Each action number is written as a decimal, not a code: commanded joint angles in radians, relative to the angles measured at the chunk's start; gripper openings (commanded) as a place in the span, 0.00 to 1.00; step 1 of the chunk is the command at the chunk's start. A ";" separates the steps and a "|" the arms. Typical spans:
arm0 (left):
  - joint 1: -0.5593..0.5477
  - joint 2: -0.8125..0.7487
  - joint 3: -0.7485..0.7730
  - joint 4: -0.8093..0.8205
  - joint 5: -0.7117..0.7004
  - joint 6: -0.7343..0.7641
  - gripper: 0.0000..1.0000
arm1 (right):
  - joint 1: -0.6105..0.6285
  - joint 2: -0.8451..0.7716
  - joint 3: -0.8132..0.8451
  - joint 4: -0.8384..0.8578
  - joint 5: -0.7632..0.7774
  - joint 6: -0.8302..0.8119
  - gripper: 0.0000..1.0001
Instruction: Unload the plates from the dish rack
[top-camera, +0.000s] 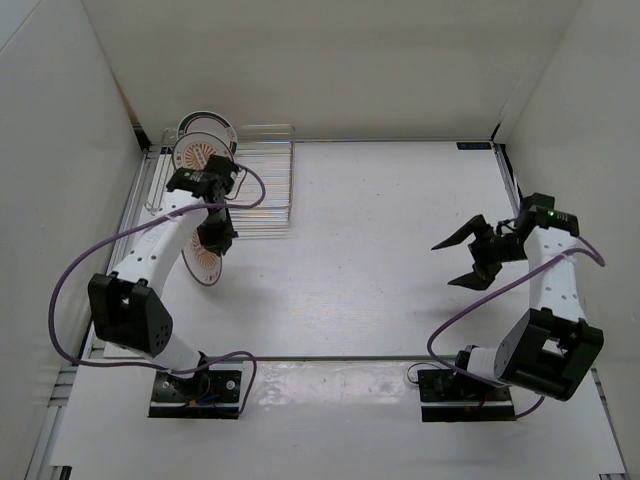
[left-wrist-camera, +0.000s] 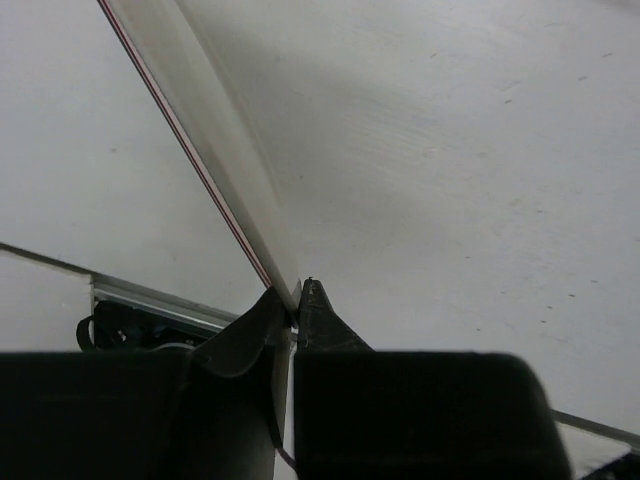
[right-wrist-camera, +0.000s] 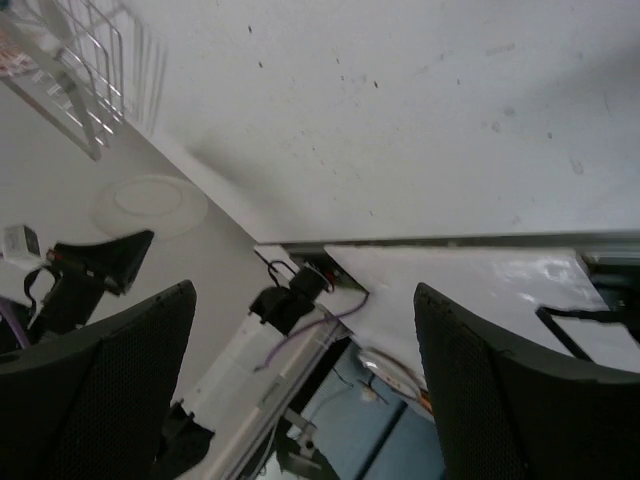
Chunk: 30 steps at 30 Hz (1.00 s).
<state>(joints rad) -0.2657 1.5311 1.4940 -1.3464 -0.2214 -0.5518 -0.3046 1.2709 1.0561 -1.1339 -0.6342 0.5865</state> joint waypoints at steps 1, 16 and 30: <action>-0.021 0.007 -0.070 -0.322 -0.111 -0.054 0.00 | 0.004 0.028 0.207 -0.248 0.056 -0.138 0.91; -0.227 0.156 -0.216 -0.474 -0.320 -0.323 0.00 | 0.122 0.015 0.608 -0.517 0.530 -0.237 0.91; -0.199 0.166 -0.439 -0.392 -0.294 -0.332 0.04 | 0.265 0.025 0.602 -0.509 0.686 -0.214 0.91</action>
<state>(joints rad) -0.4702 1.6901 1.0756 -1.3525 -0.4953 -0.8776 -0.0544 1.2907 1.6402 -1.3380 -0.0071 0.3698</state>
